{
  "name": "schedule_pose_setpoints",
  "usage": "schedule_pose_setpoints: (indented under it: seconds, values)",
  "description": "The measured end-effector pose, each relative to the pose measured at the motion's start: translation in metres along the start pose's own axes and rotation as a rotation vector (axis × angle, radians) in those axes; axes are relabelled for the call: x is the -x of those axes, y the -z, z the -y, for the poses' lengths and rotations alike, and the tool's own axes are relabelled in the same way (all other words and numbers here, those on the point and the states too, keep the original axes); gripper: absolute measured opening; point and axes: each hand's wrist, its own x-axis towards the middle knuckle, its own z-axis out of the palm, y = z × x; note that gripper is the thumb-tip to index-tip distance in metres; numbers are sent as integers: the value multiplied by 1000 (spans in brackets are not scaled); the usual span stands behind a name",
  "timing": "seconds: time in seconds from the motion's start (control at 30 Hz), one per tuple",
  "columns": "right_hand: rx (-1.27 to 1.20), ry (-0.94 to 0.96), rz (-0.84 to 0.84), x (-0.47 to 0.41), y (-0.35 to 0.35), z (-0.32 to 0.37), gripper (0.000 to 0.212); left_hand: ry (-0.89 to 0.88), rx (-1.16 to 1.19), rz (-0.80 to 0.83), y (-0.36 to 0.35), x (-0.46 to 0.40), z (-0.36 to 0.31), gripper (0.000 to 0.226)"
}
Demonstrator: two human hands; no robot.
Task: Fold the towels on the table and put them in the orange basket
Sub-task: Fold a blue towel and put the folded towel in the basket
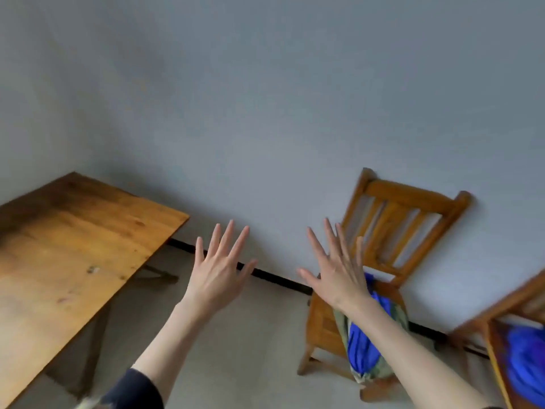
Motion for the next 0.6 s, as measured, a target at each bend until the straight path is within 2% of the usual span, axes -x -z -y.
schedule_pose_setpoints:
  seconds: [0.13, 0.23, 0.4, 0.6]
  values:
    - [80, -200, 31, 38, -2, -92, 81, -228, 42, 38, -35, -38, -89, 82]
    - [109, -307, 53, 56, -7, -144, 83, -331, 42, 103, -55, -62, -138, 83]
    - [92, -416, 103, 59, -27, -200, 86, -431, 33, 224, -104, -104, -185, 86]
    - [71, -496, 209, 31, -85, -257, 85, -472, -16, 403, -181, -162, -213, 93]
